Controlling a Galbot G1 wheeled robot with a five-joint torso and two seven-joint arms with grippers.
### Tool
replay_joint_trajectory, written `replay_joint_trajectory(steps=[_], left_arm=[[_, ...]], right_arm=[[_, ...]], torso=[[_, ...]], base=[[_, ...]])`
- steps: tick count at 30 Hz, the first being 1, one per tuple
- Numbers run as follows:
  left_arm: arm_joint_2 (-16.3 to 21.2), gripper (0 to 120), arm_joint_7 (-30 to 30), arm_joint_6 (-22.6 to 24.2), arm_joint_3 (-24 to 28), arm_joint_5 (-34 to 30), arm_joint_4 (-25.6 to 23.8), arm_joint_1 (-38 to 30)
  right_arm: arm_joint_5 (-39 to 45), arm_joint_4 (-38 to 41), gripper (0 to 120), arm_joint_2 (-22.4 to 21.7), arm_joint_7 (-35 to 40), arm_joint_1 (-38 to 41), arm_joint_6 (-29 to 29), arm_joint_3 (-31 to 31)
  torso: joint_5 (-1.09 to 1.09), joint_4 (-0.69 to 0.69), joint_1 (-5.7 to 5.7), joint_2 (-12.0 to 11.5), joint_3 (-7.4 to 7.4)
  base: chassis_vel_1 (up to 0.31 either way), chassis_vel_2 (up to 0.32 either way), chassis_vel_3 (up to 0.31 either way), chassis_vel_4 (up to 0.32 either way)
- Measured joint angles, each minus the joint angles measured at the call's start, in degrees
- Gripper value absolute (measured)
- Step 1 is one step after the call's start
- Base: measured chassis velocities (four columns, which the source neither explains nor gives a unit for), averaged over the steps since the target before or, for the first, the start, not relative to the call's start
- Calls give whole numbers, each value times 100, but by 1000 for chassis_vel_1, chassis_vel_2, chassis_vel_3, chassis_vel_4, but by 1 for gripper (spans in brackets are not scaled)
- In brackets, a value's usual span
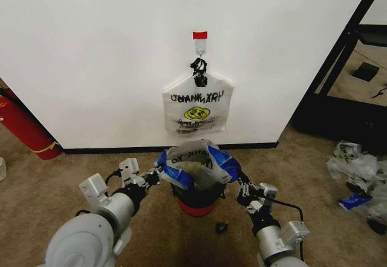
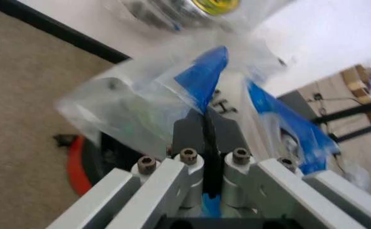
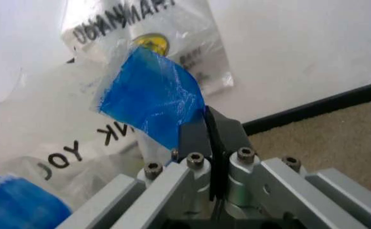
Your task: Pick up the garbage bag from the wall and place it over the trash bin.
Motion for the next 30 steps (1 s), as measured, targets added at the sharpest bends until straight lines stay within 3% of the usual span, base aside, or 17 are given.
replay_joint_trajectory(steps=[7,16,24,30], left_arm=[[107,0,-125,137,438,-21,42,-365],[594,0,-268,476,-205,-686,90,-444],[319,0,-404,758,185,-476,138,-139],[344,0,-537,926,105,-457,136,-19]], right_arm=[[312,422,0,-103,468,-321,-527,236],[227,228,0,-203,684,-324,-823,432],[160,186,0,-127,928,-154,-1083,289],[65,211,0,-236,1051,-326,-1405,412]], torso=[[-1,-1,0,0,0],[1,0,0,0,0],[-1,0,0,0,0],[-1,-1,0,0,0]], base=[[0,0,0,0],[0,0,0,0],[0,0,0,0],[0,0,0,0]])
